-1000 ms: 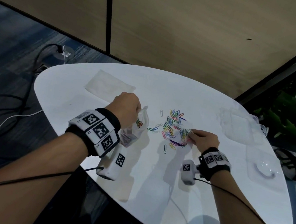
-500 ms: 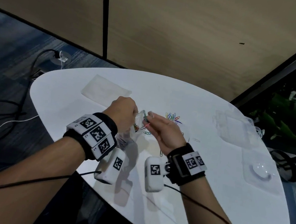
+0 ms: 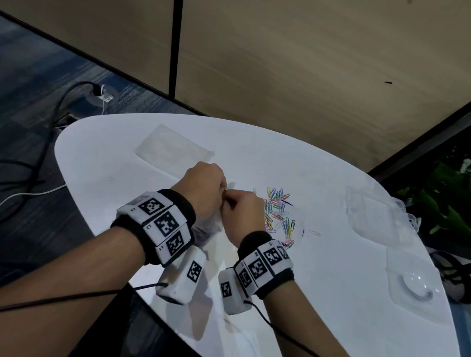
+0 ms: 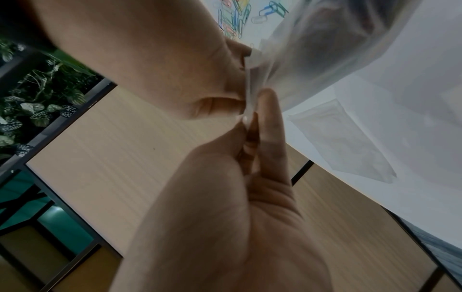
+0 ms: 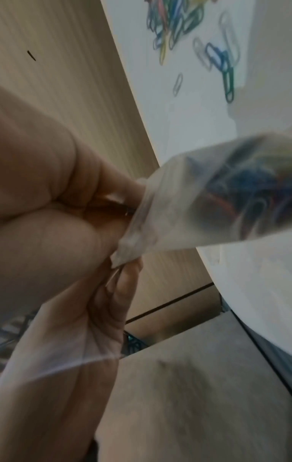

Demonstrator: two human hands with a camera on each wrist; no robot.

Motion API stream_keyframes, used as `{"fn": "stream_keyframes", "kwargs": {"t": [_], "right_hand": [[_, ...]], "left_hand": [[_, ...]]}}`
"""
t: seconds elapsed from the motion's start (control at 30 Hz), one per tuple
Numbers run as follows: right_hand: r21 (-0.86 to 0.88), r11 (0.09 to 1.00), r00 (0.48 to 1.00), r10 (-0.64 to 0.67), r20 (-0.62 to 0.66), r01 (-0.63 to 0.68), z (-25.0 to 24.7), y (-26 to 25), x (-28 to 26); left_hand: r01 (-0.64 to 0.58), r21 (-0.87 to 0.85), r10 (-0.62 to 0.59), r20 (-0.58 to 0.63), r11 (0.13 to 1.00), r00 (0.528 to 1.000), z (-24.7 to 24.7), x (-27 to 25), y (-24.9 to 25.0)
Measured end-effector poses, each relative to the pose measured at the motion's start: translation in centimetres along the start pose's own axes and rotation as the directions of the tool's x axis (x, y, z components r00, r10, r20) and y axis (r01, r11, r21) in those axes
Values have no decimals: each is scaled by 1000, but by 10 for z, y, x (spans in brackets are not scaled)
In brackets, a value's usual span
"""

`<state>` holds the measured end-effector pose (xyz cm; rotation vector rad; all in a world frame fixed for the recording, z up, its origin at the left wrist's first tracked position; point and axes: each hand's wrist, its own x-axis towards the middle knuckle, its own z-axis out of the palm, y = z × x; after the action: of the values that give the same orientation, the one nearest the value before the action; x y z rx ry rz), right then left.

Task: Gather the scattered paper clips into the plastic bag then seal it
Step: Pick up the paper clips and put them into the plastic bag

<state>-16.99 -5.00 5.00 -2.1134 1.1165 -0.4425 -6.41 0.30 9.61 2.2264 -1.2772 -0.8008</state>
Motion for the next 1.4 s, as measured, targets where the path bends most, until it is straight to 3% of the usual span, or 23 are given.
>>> {"fn": "stream_keyframes", "kwargs": {"t": [0.1,0.2,0.27,0.33,0.37,0.43,0.47,0.53,0.6,0.67,0.7,0.83,0.9,0.97,1.17,1.23,1.3,1.37,1.4], "right_hand": [[-74,997,998,-28,56,32,1,-4,-2],[-275,959,997,-47,61,62,2,-3,2],[-312,944,989,-72,133,110,-3,-2,3],[-83,989,974,-106,201,125,-14,3,3],[102,992,977,-90,192,72,-22,8,2],[368,928,996,26,85,-56,-38,26,0],[342,936,995,97,-20,-85,-47,43,1],[11,979,961,204,-189,-205,-65,89,6],[-250,887,921,366,-131,-388,-77,135,8],[-359,791,855,518,-37,-495,-73,167,7],[-391,782,853,521,-17,-486,-67,174,6],[-371,881,936,344,71,-295,-40,157,4],[-402,891,945,292,149,-212,-30,143,9],[-509,849,945,270,185,-143,-20,134,14],[-734,678,977,172,123,-26,-11,120,18],[-717,696,982,142,124,-11,-17,123,19],[-612,784,983,173,62,-99,-25,132,20],[-360,887,955,295,-39,-289,-37,142,20],[-148,902,914,401,-64,-406,-44,147,20]], "left_hand": [[9,-14,-9,-16,1000,1000,-1,0,-1],[1,-30,-2,-8,1000,1000,0,0,-1],[-1,-23,1,0,1000,1000,1,1,-2],[3,-9,-3,-2,1000,1000,0,2,-3],[4,-2,-4,-5,1000,1000,-1,3,-3],[-2,15,2,-6,1000,1000,-3,4,-4],[-6,23,6,-2,1000,1000,-3,5,-6],[-10,33,10,6,999,1000,-2,6,-7],[-13,43,12,16,999,1000,-1,7,-9],[-13,59,12,12,998,1000,0,7,-9],[-13,66,13,9,998,1000,0,7,-9],[-5,83,5,8,997,1000,0,9,-7],[-1,70,0,18,998,1000,1,9,-6],[-2,72,1,19,997,1000,2,9,-5],[4,77,-7,30,997,1000,2,12,-5],[4,78,-6,30,997,1000,2,11,-5],[1,78,-3,29,997,1000,2,11,-5],[0,85,-3,38,996,999,1,10,-5],[-3,88,-1,45,996,999,1,10,-5]]}}
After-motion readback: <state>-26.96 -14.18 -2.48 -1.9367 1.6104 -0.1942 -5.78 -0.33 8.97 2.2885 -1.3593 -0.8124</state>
